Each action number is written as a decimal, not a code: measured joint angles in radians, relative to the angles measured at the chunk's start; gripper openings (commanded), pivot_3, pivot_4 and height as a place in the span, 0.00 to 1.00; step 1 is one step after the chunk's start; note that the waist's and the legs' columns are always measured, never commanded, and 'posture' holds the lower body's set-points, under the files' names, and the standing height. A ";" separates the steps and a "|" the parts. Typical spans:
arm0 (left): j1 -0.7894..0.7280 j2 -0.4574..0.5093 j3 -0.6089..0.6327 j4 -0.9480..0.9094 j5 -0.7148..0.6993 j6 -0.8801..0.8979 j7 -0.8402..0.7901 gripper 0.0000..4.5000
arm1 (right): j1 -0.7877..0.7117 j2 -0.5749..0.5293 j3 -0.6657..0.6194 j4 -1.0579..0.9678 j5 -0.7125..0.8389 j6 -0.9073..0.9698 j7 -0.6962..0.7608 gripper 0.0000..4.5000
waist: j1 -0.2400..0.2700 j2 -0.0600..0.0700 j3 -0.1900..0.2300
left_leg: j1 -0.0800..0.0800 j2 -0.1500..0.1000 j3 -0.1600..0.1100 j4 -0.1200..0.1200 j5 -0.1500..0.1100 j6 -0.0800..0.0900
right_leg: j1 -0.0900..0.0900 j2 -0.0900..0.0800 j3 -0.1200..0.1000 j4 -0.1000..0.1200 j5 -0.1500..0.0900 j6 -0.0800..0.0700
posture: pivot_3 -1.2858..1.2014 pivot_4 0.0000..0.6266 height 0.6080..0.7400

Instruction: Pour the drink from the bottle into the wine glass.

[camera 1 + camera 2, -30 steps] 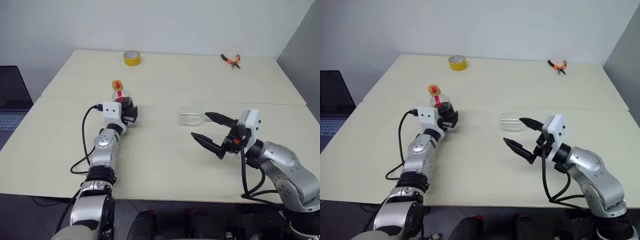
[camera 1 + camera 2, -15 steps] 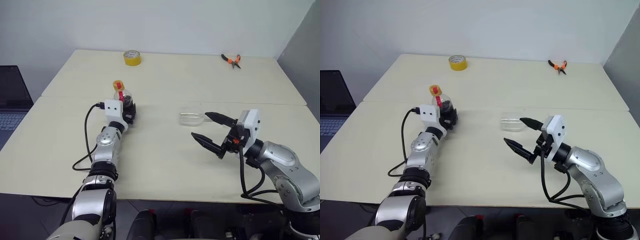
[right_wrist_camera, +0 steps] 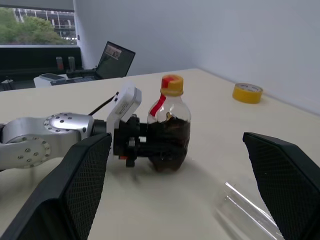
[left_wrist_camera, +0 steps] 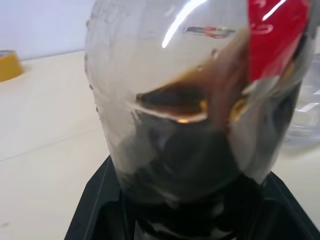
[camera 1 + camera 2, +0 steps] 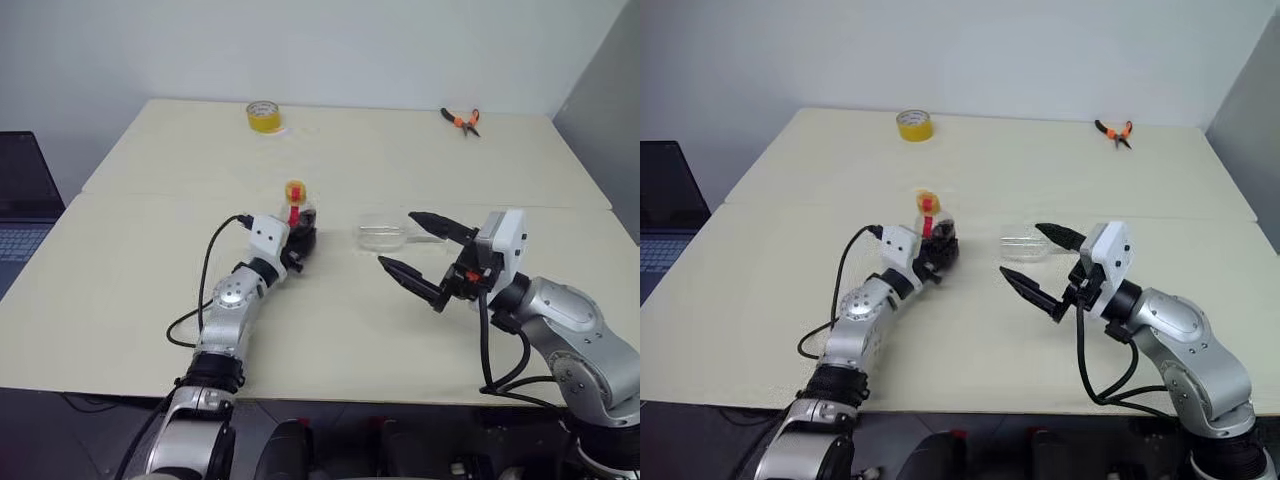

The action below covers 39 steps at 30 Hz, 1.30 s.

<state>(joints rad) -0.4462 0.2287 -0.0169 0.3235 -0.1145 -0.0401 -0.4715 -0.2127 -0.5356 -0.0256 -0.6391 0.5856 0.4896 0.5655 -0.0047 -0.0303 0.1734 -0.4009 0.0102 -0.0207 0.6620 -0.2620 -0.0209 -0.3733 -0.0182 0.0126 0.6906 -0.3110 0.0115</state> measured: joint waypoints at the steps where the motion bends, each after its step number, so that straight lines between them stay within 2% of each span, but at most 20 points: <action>1: 0.015 0.003 -0.009 -0.034 0.001 0.019 -0.003 0.42 | -0.004 0.006 0.000 -0.004 0.000 0.004 -0.011 1.00 | -0.001 0.000 0.000 | 0.000 0.000 0.000 0.000 0.000 0.000 | 0.000 0.000 0.000 0.000 0.000 0.000 | 0.52 0.24 1.00; 6: 0.141 0.008 -0.137 -0.239 0.059 0.081 -0.024 0.42 | -0.129 0.061 0.053 -0.044 -0.030 0.100 -0.148 1.00 | -0.004 0.001 0.000 | 0.000 0.000 0.000 0.000 0.000 0.000 | 0.000 0.000 0.000 0.000 0.000 0.000 | 0.52 0.24 1.00; 11: 0.132 0.012 -0.155 -0.259 0.101 0.097 -0.010 0.42 | -0.167 0.092 0.136 -0.035 -0.064 0.185 -0.199 1.00 | 0.002 0.001 0.000 | 0.000 -0.001 0.000 0.001 0.000 0.000 | 0.000 0.000 0.000 0.000 0.000 0.000 | 0.52 0.24 1.00; 22: 0.116 -0.024 -0.169 -0.259 0.134 0.099 0.021 0.40 | -0.254 0.212 0.195 -0.014 -0.105 0.369 -0.332 1.00 | 0.002 0.001 0.000 | -0.001 0.000 0.000 0.000 0.000 0.000 | -0.001 0.000 0.000 0.000 0.000 0.000 | 0.52 0.24 1.00; 25: 0.121 -0.039 -0.174 -0.279 0.082 0.111 -0.025 0.40 | -0.253 0.225 0.202 -0.016 -0.112 0.369 -0.330 1.00 | 0.002 0.001 0.000 | -0.001 -0.001 0.000 0.000 0.000 0.000 | -0.001 0.000 0.000 -0.001 0.000 0.000 | 0.52 0.24 1.00; 31: 0.121 -0.033 -0.173 -0.287 0.035 0.130 -0.091 0.40 | -0.197 0.159 0.125 -0.063 -0.092 0.309 -0.254 1.00 | 0.002 0.001 0.000 | -0.001 0.000 -0.001 0.000 0.000 0.001 | -0.001 0.000 0.000 -0.001 0.000 0.000 | 0.52 0.24 1.00; 36: 0.109 0.001 -0.173 -0.287 -0.052 0.172 -0.219 0.40 | -0.123 0.095 -0.014 -0.110 0.106 0.306 -0.125 1.00 | 0.001 0.001 0.000 | -0.001 0.000 -0.001 0.000 0.000 0.001 | 0.000 0.000 -0.001 -0.002 0.000 0.000 | 0.52 0.24 1.00; 39: 0.091 0.027 -0.172 -0.289 -0.099 0.201 -0.294 0.40 | -0.088 0.046 -0.057 -0.126 0.165 0.312 -0.090 1.00 | 0.001 0.001 0.000 | -0.001 0.000 -0.001 0.000 0.000 0.001 | 0.000 0.000 -0.001 -0.001 0.000 0.000 | 0.52 0.24 1.00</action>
<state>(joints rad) -0.3554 0.2558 -0.1894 0.0348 -0.2139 0.1605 -0.7654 -0.3005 -0.4898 -0.0829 -0.7655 0.7507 0.8011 0.4753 -0.0035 -0.0289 0.1737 -0.4020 0.0098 -0.0213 0.6617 -0.2623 -0.0201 -0.3734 -0.0178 0.0119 0.6893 -0.3111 0.0114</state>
